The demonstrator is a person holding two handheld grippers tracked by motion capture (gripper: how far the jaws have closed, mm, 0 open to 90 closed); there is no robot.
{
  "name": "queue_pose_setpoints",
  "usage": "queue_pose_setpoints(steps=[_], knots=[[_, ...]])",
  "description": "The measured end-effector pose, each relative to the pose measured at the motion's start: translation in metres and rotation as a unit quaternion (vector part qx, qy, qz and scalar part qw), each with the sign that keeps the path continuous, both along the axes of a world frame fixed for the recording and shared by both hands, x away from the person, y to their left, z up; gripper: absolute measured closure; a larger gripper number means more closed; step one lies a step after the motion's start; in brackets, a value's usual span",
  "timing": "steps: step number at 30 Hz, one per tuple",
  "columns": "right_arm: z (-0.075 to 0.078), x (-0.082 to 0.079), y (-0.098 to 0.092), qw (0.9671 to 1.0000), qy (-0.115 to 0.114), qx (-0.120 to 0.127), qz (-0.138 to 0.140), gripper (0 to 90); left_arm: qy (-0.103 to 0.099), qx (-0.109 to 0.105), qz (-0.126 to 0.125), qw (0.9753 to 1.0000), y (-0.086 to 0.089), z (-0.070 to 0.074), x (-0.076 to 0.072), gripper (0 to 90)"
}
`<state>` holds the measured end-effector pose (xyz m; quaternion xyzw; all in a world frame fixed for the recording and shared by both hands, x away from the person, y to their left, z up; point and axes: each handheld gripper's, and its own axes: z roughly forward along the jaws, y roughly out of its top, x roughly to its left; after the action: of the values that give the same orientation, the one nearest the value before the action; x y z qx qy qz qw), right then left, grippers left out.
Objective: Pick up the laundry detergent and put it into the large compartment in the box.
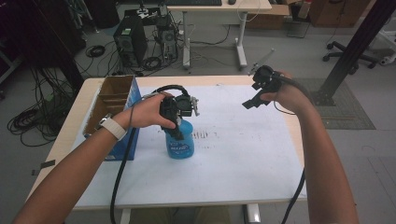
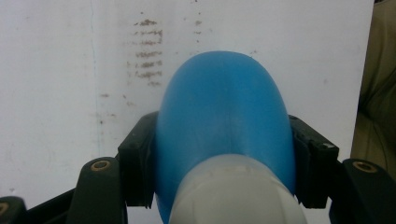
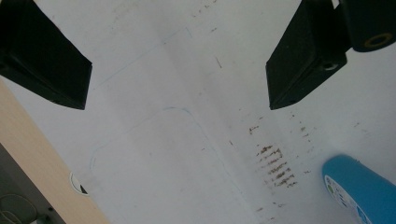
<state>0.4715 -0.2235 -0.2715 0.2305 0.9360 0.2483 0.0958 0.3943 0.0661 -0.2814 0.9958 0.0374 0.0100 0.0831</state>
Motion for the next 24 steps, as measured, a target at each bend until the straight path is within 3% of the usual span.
queue_pose_setpoints(steps=[24], knots=[[0.002,-0.004,0.005,1.0000,-0.005,-0.001,0.007,7.1,-0.012,0.000,0.024,0.9996,0.006,0.015,-0.010,37.2]])
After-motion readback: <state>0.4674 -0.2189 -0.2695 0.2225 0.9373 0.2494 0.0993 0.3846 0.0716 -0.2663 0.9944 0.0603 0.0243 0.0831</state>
